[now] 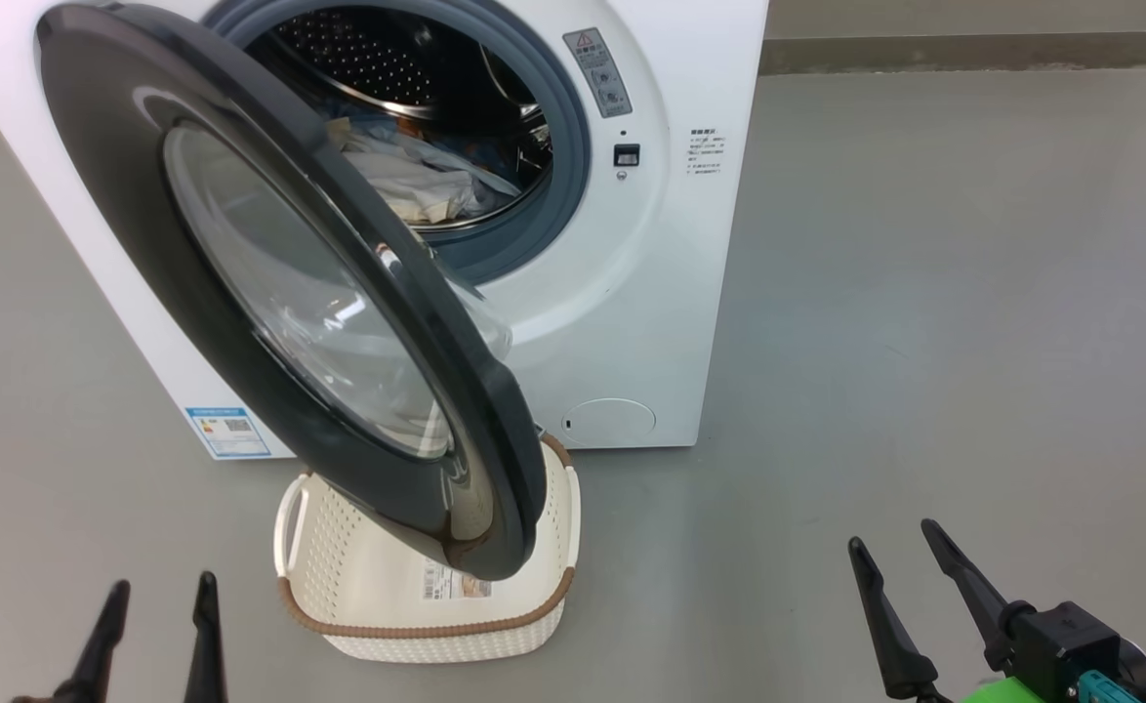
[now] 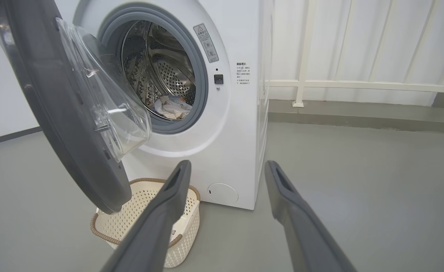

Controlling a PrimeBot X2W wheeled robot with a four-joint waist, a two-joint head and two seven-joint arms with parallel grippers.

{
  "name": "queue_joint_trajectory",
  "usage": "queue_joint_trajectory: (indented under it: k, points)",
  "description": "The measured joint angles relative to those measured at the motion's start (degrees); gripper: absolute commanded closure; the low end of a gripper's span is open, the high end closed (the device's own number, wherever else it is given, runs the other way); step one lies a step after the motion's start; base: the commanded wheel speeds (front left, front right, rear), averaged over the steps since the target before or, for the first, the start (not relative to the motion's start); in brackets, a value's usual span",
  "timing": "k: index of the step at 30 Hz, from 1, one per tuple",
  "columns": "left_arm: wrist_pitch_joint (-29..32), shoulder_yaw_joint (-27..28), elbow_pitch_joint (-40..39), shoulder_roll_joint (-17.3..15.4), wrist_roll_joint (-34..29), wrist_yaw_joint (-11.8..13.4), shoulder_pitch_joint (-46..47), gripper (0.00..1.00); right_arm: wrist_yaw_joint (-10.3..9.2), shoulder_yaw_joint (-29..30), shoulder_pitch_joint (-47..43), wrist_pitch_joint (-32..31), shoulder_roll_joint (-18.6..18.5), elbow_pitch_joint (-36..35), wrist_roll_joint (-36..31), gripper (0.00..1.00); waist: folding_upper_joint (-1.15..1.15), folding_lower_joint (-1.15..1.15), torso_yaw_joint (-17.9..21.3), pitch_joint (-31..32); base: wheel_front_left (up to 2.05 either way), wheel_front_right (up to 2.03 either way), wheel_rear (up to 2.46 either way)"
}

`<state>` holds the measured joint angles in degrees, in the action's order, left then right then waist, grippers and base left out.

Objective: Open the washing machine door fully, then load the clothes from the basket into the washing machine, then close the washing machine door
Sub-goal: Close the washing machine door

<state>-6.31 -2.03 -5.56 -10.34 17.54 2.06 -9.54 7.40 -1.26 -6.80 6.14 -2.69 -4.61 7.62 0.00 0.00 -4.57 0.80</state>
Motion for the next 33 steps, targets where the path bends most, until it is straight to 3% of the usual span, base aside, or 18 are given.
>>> queue_joint_trajectory:
  k: [33]
  points:
    - [-0.3,-4.7,0.1,-0.5,-1.9,0.3,-0.8,0.0,0.0,0.3,-0.5,-0.3,0.0,-0.1,0.0,0.0,0.0,0.0,0.7,-0.4,0.0,0.0,0.0]
